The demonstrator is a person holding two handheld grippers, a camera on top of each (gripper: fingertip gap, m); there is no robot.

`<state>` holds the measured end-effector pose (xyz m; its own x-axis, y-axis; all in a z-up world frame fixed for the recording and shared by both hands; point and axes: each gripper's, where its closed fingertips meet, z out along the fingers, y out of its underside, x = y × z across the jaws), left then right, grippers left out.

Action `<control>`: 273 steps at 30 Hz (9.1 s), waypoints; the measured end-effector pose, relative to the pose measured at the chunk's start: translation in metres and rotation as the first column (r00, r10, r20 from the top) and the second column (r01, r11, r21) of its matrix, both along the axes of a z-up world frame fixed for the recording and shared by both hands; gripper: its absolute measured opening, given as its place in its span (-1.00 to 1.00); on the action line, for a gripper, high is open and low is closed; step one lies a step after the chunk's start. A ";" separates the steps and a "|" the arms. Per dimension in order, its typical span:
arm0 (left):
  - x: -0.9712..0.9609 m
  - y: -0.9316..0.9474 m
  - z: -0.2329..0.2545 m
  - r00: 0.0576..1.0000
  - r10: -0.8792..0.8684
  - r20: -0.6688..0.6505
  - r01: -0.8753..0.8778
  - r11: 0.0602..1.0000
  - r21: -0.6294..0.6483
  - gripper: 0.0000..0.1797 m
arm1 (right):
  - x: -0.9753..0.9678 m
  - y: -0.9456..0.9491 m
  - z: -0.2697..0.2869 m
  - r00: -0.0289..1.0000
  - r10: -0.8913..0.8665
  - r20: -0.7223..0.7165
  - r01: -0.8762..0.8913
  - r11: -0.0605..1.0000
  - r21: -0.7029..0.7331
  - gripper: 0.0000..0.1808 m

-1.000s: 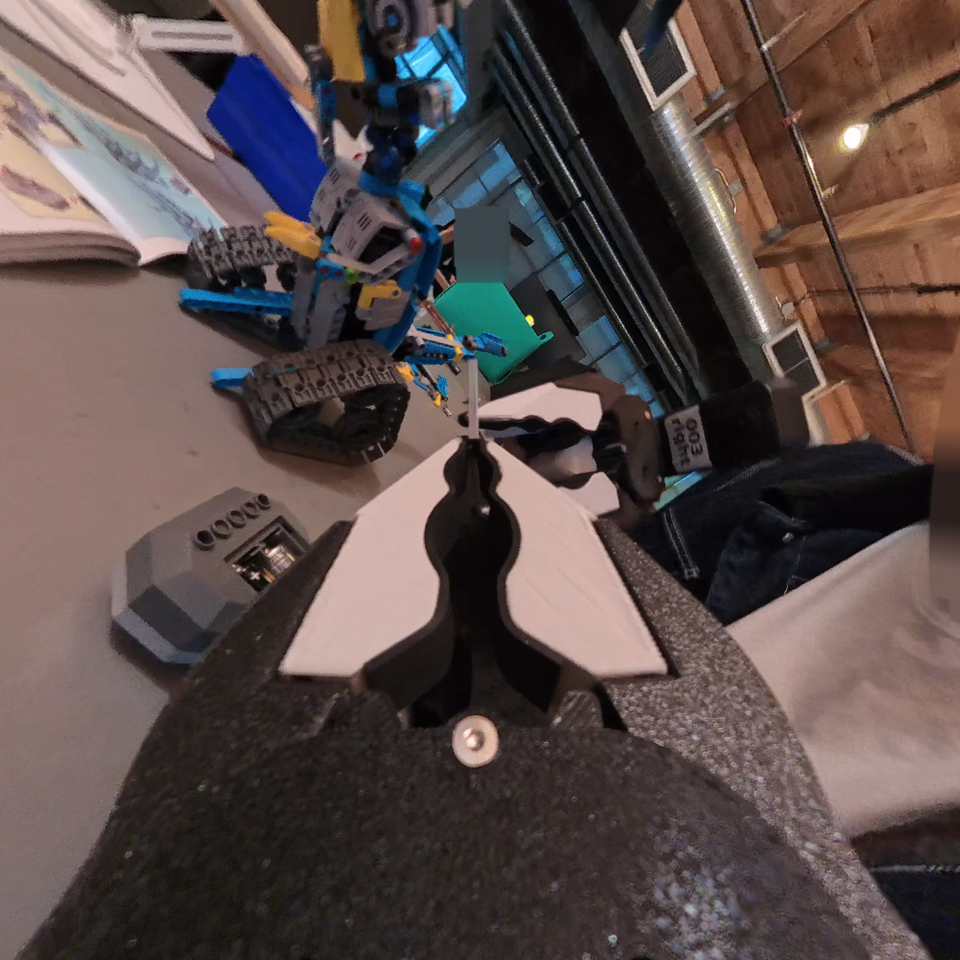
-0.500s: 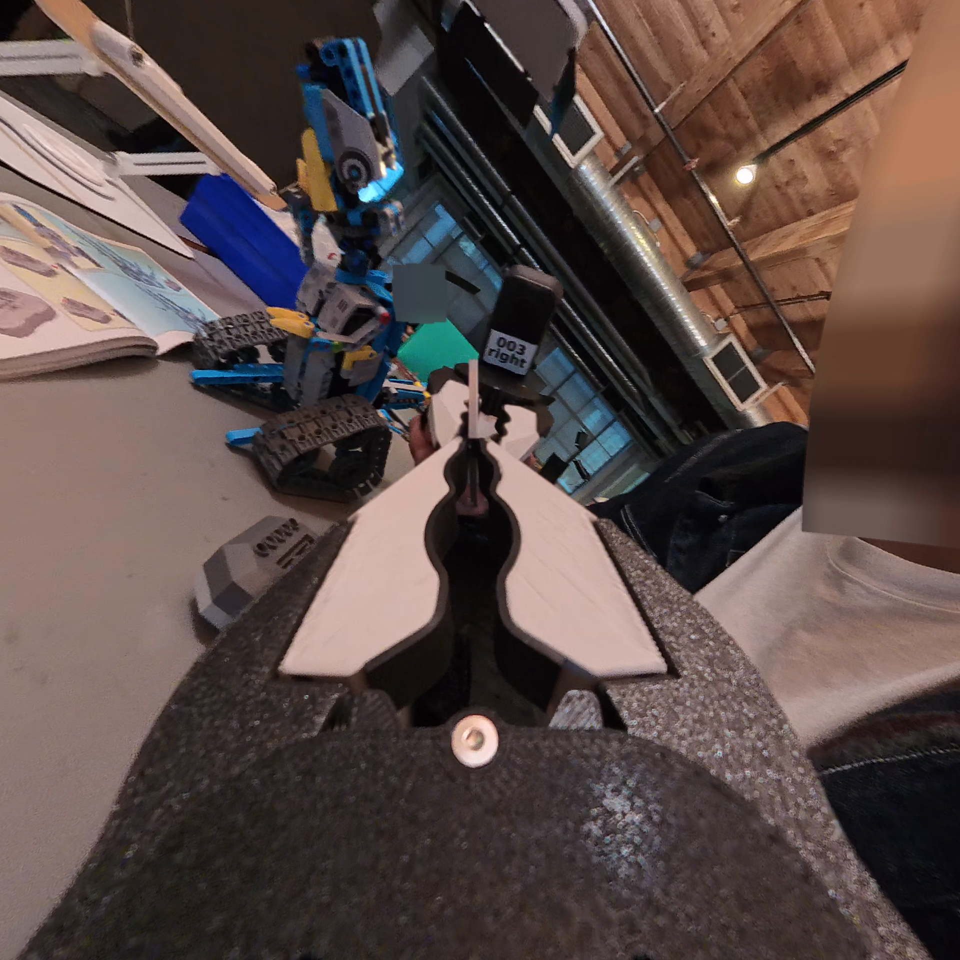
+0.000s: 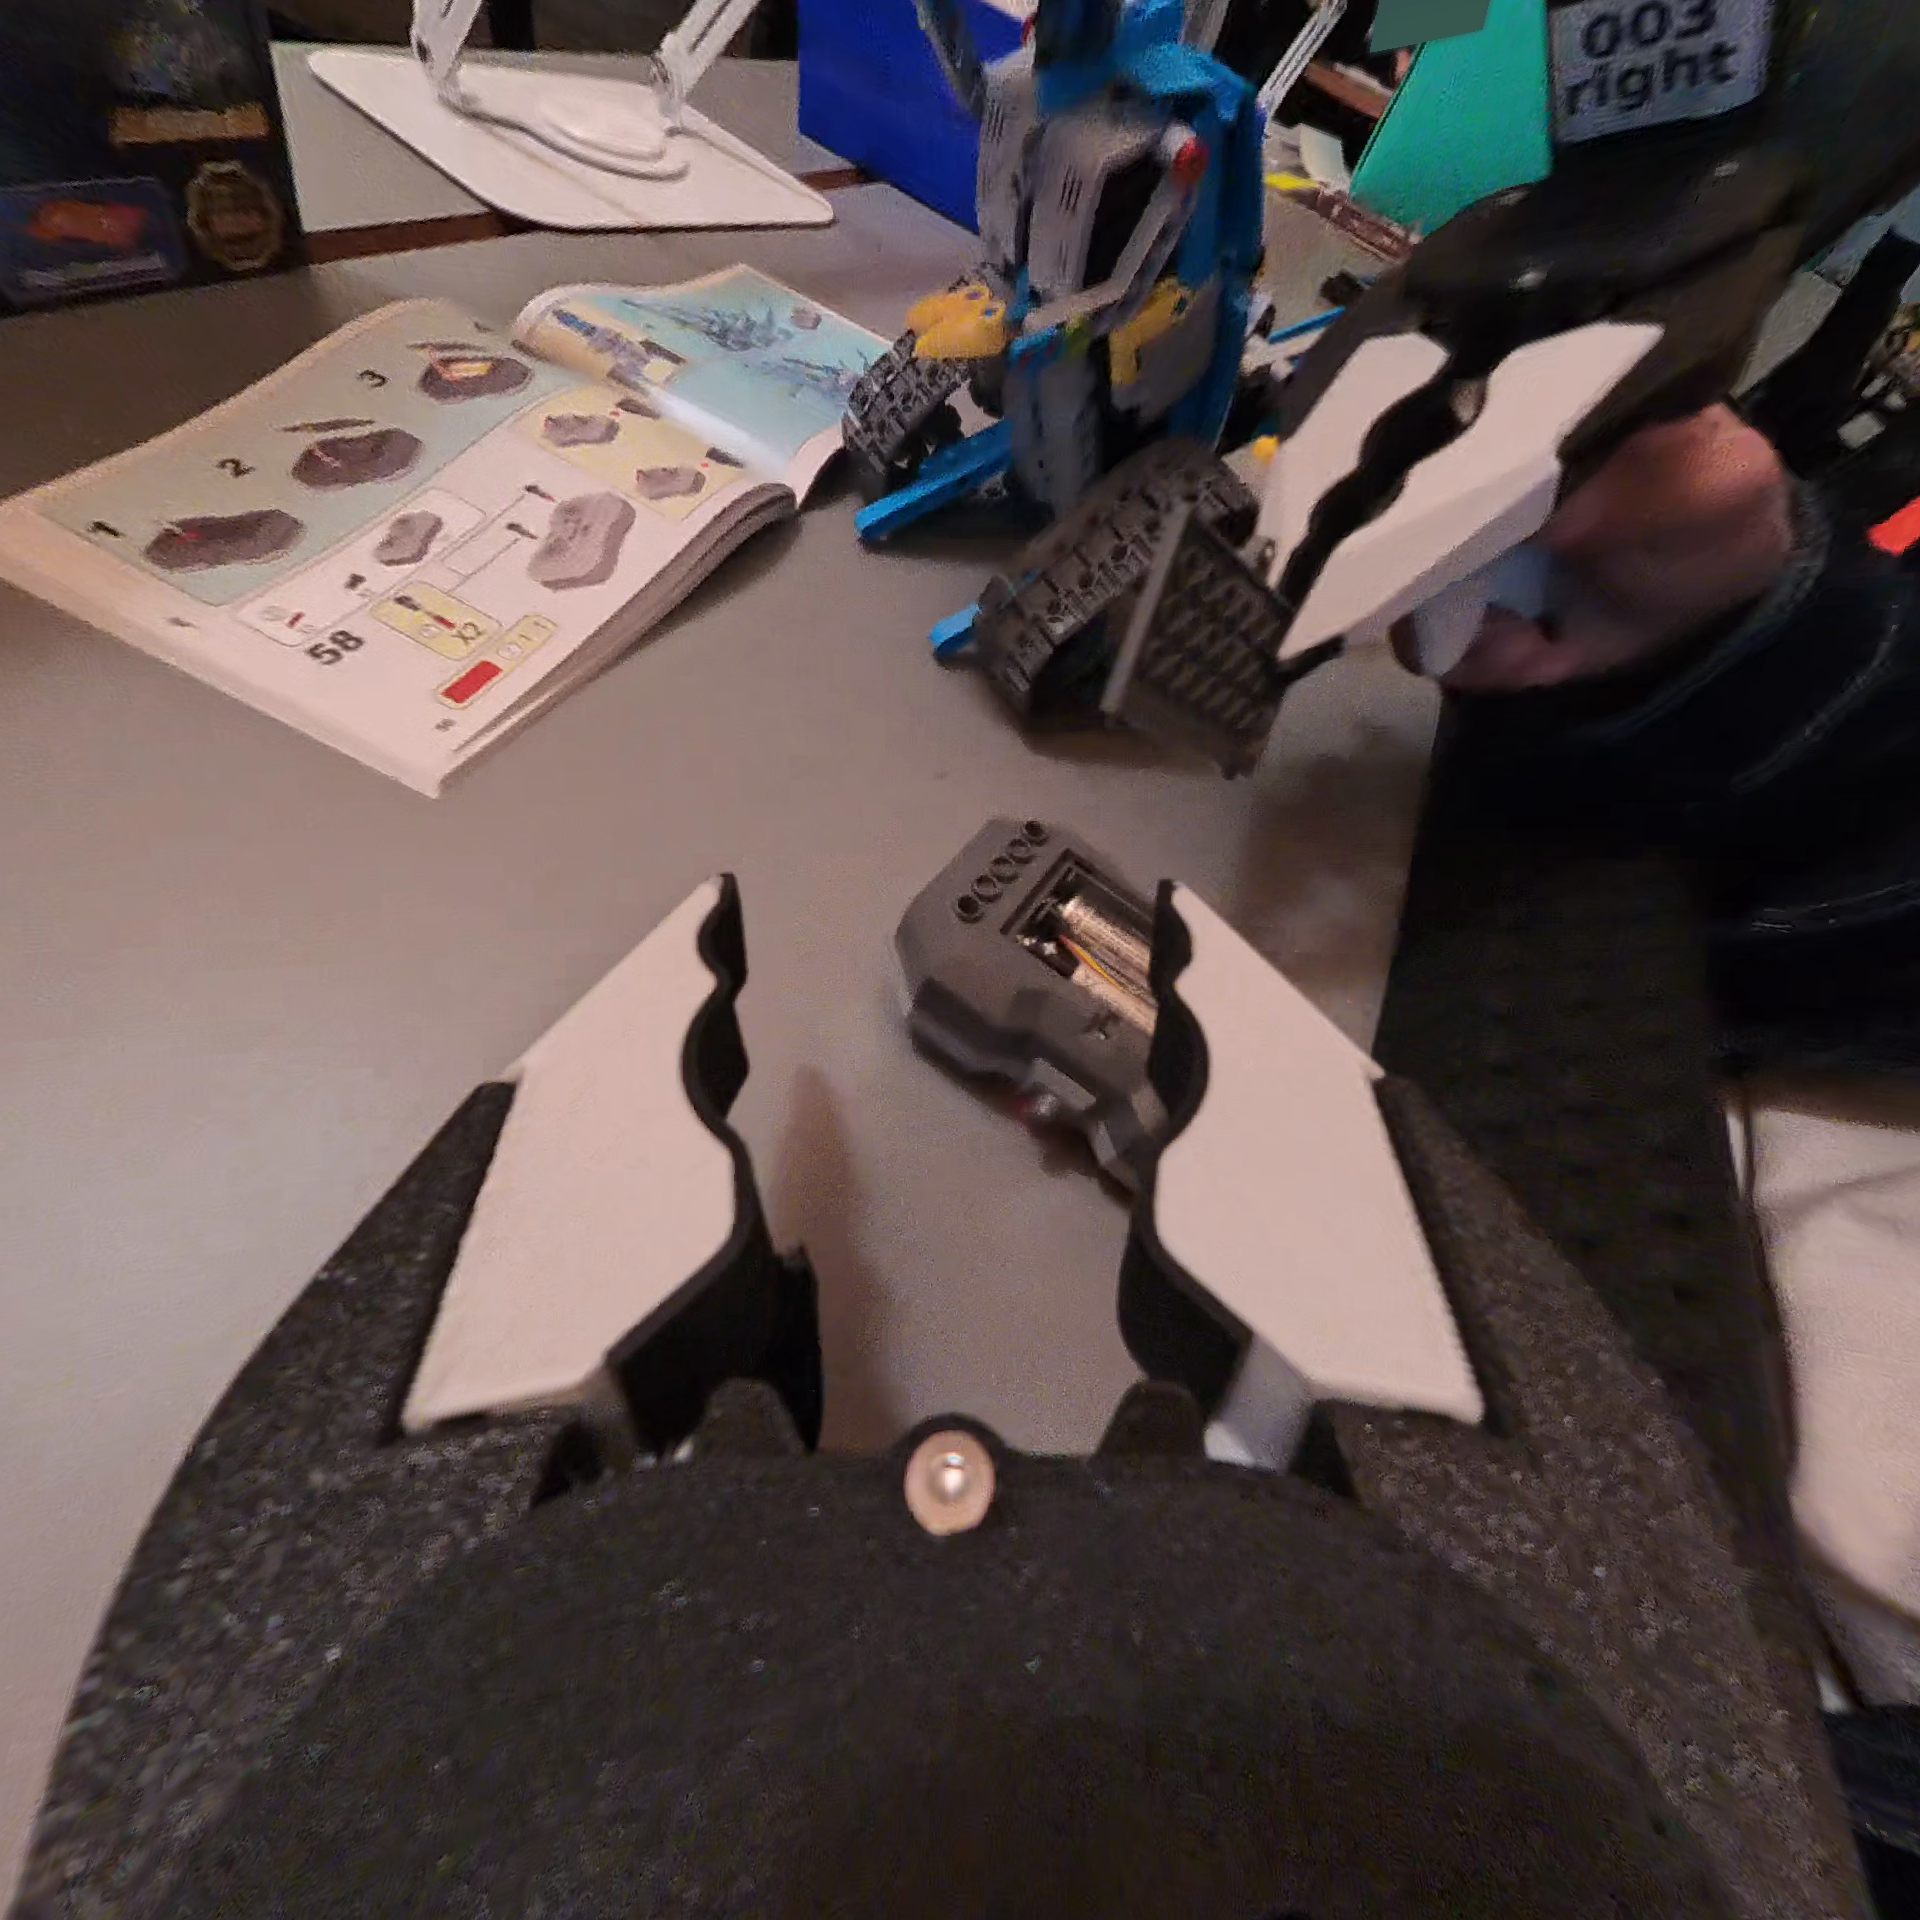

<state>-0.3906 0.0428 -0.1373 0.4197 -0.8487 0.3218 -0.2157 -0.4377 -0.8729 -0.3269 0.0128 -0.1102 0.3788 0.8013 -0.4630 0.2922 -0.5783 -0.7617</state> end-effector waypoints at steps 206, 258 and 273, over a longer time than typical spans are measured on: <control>0.014 -0.074 -0.009 0.958 -0.266 -0.107 0.275 0.958 0.079 -0.43 | -0.034 -0.052 -0.045 0.913 0.232 0.335 -0.356 0.854 0.379 -0.91; 0.020 -0.058 0.033 0.993 -0.080 -0.081 0.105 0.926 0.363 -0.99 | -0.012 -0.014 0.014 0.996 0.088 -0.016 -0.077 0.932 0.353 -0.75; 0.041 -0.072 0.040 0.855 0.458 -0.243 -0.270 0.793 0.546 -0.99 | -0.025 -0.043 0.027 0.905 -0.183 -0.384 0.099 0.969 -0.228 -0.38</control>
<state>-0.3495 -0.0290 -0.0976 0.7307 -0.6097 -0.3069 -0.4527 -0.0963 -0.8864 -0.3517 -0.0306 -0.0837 0.2305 0.6287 -0.7427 -0.1079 -0.7421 -0.6616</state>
